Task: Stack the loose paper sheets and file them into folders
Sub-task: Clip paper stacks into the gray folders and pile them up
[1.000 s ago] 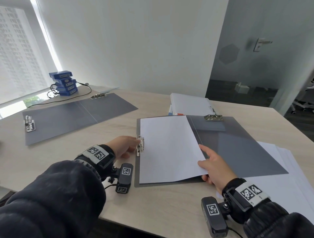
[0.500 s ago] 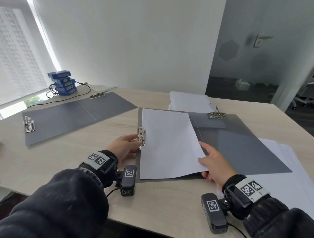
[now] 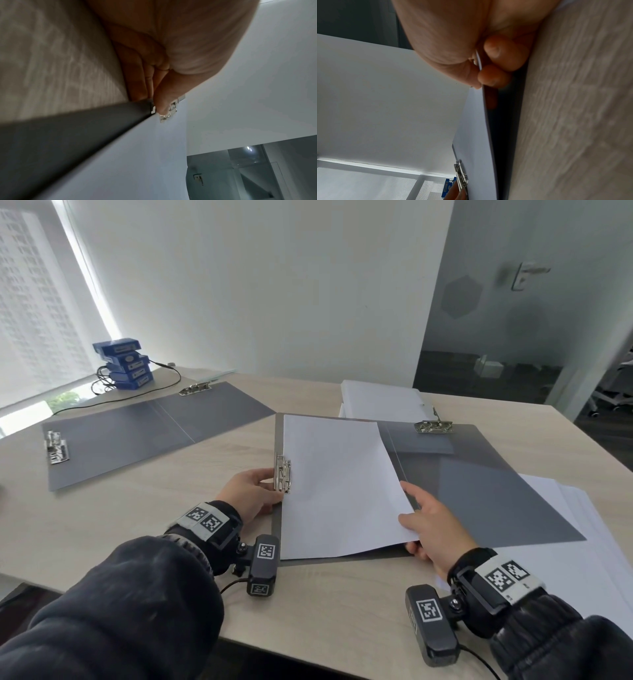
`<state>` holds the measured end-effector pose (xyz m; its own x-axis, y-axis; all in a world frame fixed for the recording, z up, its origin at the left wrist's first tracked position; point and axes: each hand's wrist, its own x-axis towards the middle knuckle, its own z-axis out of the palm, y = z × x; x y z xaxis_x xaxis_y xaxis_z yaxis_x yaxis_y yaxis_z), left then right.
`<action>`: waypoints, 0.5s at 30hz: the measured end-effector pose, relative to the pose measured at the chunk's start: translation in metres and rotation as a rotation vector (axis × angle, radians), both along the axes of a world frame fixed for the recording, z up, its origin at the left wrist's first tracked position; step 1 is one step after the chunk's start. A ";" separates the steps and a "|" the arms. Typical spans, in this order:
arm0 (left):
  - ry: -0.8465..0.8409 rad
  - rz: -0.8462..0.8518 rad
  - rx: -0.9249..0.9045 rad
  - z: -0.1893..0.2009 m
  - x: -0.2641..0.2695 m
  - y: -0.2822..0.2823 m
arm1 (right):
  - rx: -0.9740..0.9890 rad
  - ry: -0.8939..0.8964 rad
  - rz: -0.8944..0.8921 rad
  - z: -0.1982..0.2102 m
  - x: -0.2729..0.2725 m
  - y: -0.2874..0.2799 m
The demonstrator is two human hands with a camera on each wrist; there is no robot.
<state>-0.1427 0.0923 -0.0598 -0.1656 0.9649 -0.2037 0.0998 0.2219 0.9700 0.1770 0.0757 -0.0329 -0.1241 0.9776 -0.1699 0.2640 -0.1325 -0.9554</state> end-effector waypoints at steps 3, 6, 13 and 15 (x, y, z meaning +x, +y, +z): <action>-0.024 0.005 -0.015 0.001 0.000 -0.001 | 0.000 0.008 0.002 0.001 -0.001 -0.001; -0.071 0.003 -0.021 0.005 0.002 -0.004 | 0.002 0.036 0.003 0.002 -0.001 -0.003; 0.077 -0.033 -0.024 0.013 0.005 -0.008 | -0.012 0.016 0.007 0.009 -0.001 -0.007; 0.107 -0.029 -0.031 0.015 0.005 -0.008 | -0.036 -0.001 0.041 0.010 0.000 -0.006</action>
<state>-0.1379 0.0843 -0.0453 -0.1603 0.9630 -0.2166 0.2093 0.2476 0.9460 0.1766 0.0699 -0.0228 -0.1636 0.9650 -0.2051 0.2708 -0.1560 -0.9499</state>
